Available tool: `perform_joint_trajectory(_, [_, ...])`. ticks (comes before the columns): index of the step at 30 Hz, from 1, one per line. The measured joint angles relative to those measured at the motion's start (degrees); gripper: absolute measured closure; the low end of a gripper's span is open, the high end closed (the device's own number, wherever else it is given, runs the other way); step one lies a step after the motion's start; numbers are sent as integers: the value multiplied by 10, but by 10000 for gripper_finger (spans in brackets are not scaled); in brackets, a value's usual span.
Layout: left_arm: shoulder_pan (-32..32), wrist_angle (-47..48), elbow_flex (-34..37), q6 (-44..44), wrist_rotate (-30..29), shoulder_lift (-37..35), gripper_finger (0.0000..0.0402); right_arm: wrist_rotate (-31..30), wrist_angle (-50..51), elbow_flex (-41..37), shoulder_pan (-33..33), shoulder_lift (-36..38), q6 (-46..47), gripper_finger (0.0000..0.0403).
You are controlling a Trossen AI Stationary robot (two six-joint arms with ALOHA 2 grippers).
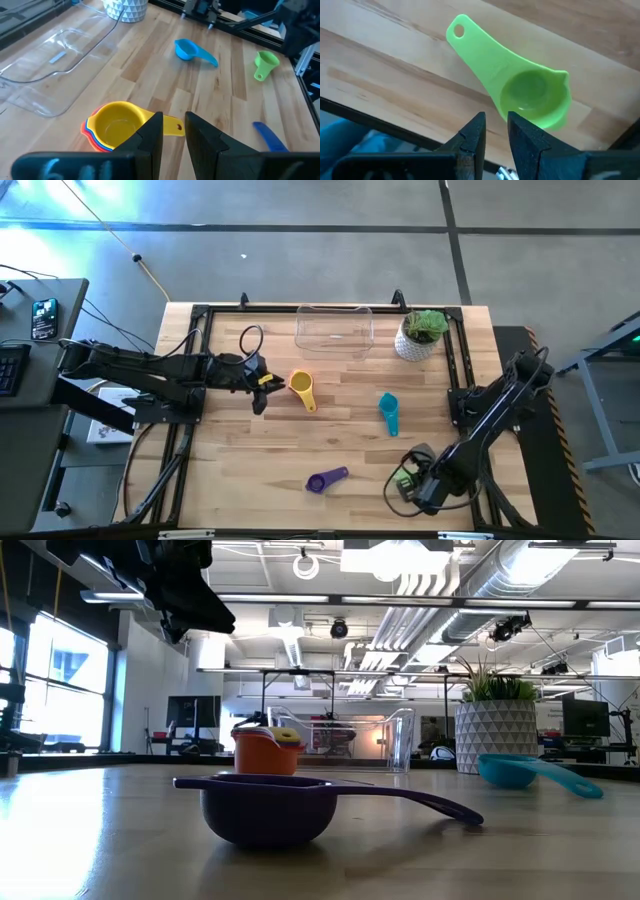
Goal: Nest measuring cups in basket
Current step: Stack the green measuring cup on the top of the yellow measuring cup
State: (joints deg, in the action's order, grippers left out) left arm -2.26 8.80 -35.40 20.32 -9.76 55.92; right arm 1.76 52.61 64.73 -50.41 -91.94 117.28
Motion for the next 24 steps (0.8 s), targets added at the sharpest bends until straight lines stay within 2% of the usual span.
perform_joint_trajectory(15, [0,0,0,6,-43,0,330,28,-32,-1,0,-67,-72,332])
perform_joint_trajectory(24, [0,0,0,6,-54,0,330,40,-44,-1,-13,-94,-72,332])
